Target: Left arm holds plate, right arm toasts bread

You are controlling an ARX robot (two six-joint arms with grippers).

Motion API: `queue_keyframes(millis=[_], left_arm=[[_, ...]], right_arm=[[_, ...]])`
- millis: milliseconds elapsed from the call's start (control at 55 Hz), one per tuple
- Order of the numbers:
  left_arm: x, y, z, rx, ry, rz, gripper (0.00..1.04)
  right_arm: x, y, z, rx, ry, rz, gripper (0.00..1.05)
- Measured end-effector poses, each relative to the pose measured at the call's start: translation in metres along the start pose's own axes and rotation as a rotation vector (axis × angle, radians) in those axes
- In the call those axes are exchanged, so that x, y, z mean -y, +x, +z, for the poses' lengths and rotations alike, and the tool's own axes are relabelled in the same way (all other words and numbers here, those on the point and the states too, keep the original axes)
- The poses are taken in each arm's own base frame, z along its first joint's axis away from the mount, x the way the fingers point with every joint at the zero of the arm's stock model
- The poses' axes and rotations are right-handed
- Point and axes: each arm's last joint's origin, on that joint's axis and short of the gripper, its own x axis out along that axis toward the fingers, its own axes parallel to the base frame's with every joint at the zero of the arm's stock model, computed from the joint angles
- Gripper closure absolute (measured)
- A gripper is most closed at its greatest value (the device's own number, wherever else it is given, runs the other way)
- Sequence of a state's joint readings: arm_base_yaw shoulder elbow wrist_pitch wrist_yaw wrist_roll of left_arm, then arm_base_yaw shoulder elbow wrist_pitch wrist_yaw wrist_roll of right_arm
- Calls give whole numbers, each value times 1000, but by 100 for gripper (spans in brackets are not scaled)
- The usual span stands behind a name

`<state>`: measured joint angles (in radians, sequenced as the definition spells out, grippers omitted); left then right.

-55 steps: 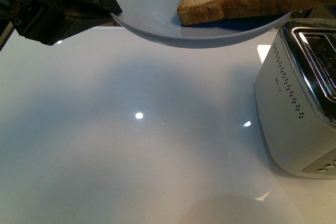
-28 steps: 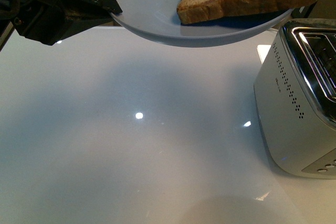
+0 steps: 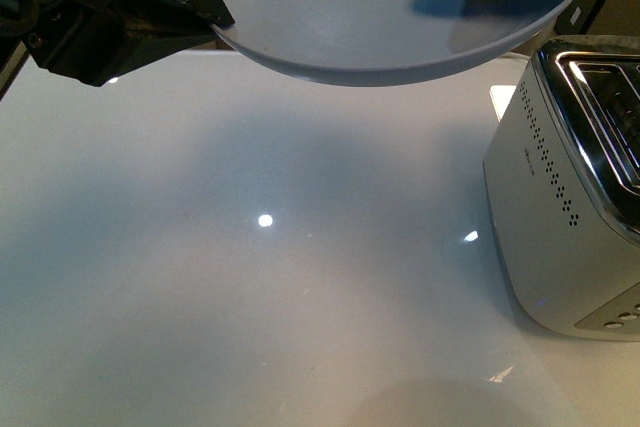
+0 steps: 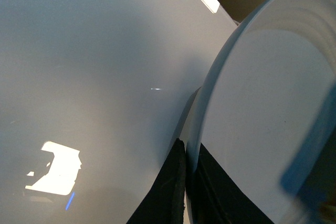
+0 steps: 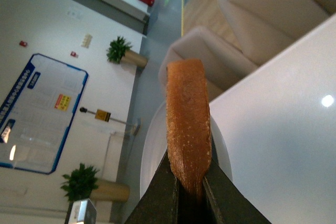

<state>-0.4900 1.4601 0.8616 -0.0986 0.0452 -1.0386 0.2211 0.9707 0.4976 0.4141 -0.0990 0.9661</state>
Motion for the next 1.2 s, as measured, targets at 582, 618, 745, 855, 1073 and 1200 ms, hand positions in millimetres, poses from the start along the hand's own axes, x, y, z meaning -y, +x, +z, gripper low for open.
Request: queue_keyframes(millis=[582,618,745,855,1073,1200], left_arm=[[0,0,0,0,-2,0,101],[0,0,0,0,-2,0,101],[0,0,0,1,-3,1,101],[0,0,0,0,-3,0,101],[0,0,0,1,-3,0,101],[0,0,0,1,-3,0,101]], right_arm=[[28,-36,45,90,-620,-324,101],[33,-33,43,70,-629,-344,101],[48,-24,33,6,-652,-371,101],[51,-19,29,-15,-670,-372,101],[60,-11,22,-56,-697,-385,101],[64,-5,20,-65,-710,-380,101]])
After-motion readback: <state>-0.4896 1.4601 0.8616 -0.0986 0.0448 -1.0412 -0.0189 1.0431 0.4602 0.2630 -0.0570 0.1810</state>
